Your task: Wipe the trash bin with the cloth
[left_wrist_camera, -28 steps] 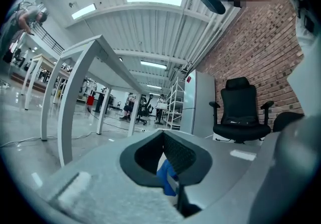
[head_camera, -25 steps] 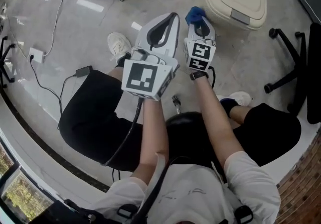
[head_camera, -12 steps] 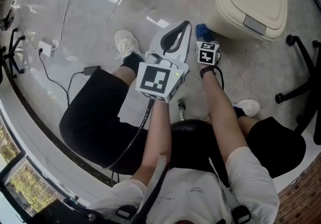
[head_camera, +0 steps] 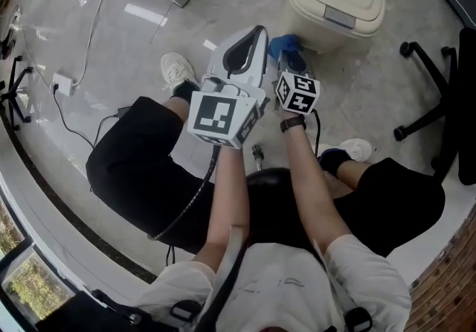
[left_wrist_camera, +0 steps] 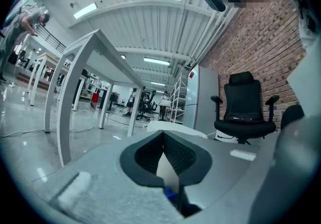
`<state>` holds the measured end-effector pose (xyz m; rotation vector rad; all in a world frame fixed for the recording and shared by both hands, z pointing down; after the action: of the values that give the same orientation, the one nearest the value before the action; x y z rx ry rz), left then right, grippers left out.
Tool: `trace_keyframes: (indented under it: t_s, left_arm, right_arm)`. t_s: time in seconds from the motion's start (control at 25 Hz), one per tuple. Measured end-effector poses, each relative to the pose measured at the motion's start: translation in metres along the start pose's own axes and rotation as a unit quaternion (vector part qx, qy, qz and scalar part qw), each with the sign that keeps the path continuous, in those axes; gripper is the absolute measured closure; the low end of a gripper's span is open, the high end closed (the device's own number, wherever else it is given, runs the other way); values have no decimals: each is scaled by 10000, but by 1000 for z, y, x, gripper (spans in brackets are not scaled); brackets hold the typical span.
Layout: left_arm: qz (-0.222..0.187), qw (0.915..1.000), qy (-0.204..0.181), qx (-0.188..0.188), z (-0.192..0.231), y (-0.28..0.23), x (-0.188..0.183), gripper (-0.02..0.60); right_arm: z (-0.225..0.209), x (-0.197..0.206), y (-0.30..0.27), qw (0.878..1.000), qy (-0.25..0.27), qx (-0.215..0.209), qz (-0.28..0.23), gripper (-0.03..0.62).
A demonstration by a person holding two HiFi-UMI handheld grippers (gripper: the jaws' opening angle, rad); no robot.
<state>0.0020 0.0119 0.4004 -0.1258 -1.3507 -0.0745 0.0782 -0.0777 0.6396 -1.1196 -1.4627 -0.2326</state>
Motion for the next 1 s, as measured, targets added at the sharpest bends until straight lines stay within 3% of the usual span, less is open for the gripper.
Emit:
trace_keyframes:
  t_s: [0.16, 0.44, 0.52, 0.68, 0.76, 1.0]
  left_arm:
    - [-241, 9997, 83, -31, -14, 19, -8, 581]
    - [-374, 9992, 120, -26, -16, 28, -14, 581]
    - [-384, 9992, 130, -19, -14, 25, -14, 581]
    - [-281, 9995, 144, 71, -13, 15, -6, 581]
    - [-202, 9996, 156, 100, -11, 9, 1, 581]
    - [130, 9994, 278, 181, -8, -8, 29, 581]
  right_arm:
    - [13, -54, 49, 9923, -925, -259, -786, 534]
    - [55, -163, 115, 9602, -997, -1093, -2368, 534]
    - [59, -181, 117, 9505, -1146, -1239, -2609, 533]
    - [29, -162, 92, 9402, -2129, -1066, -2435, 533]
    - [15, -143, 81, 9365, -2358, -1119, -2342, 533]
    - [-10, -78, 37, 9560, -2317, -884, -1566, 533]
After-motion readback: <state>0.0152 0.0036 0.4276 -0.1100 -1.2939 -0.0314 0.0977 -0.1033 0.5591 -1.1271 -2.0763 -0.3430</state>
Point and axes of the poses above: the fingertips, and each gripper's own axes: y backward along the fingers, z to its left, x out of its underside, the point moved 4 cm from there along y, backward along the fingers, and after that the axes turned 4 degrees about x, right-handed, at the moved point
